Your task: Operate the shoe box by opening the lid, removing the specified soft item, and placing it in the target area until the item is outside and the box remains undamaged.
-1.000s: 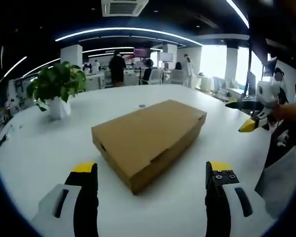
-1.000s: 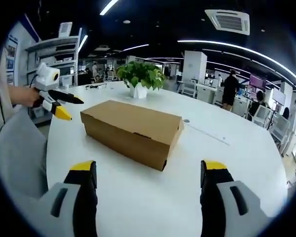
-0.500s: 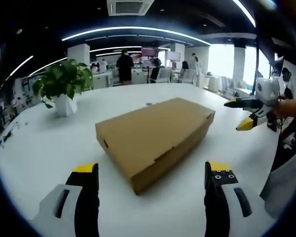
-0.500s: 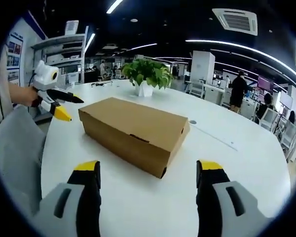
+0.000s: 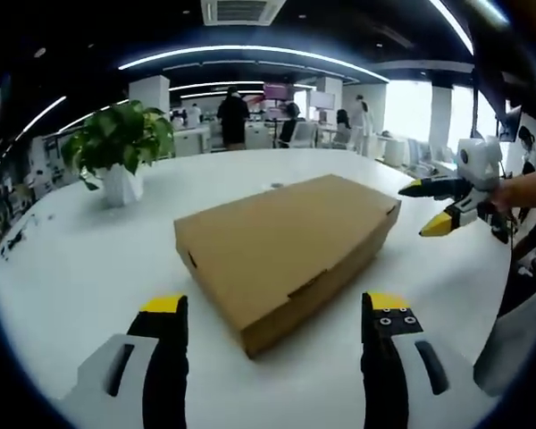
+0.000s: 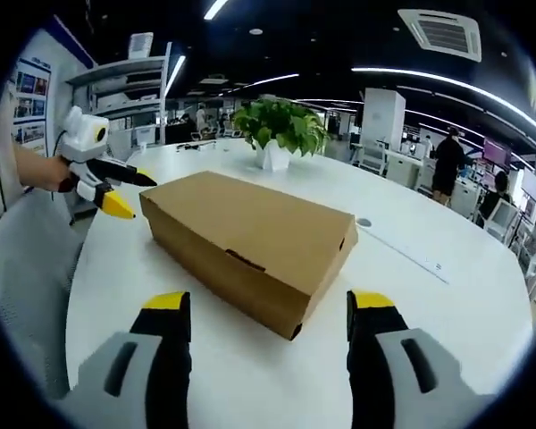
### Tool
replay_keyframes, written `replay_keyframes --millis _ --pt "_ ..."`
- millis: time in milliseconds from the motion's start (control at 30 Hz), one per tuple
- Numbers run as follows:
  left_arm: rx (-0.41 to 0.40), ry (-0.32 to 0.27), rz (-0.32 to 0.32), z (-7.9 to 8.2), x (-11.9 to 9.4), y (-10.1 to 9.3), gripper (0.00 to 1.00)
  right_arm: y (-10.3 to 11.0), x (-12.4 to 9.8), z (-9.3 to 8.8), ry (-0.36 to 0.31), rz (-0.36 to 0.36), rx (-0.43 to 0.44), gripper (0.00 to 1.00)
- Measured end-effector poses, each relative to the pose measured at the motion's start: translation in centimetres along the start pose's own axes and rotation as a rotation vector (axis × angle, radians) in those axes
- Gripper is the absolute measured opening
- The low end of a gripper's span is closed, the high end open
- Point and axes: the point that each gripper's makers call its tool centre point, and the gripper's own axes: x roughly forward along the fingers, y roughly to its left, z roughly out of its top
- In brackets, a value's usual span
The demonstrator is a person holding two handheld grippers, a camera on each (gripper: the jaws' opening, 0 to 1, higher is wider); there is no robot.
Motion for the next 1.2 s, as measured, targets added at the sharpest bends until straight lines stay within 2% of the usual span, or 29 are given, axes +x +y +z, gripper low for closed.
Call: replay_keyframes --millis 133,400,633,800,1200 --pt "0.011 -0.008 0.003 0.1 0.4 0.3 0.71 0.0 0.7 0.2 0.005 0.014 -0.008 0.64" --pt "-0.011 0.012 0.007 -0.5 1.4 0.4 0.69 -0.5 2.1 0.3 0.025 0.021 -0.005 0.58" --pt "-0.025 0.02 0.014 -0.7 2.2 0.7 0.62 -0.9 3.2 0.1 0.04 0.014 0.004 0.52" --pt "-0.015 0.02 0.002 -0.7 2.5 0.6 0.64 -1.2 3.2 0.0 0.045 0.001 0.021 0.49" --pt "0.028 0.036 -0.025 -0.9 2.2 0.7 0.59 -1.0 3.1 -0.2 0.047 -0.004 0.049 0.48"
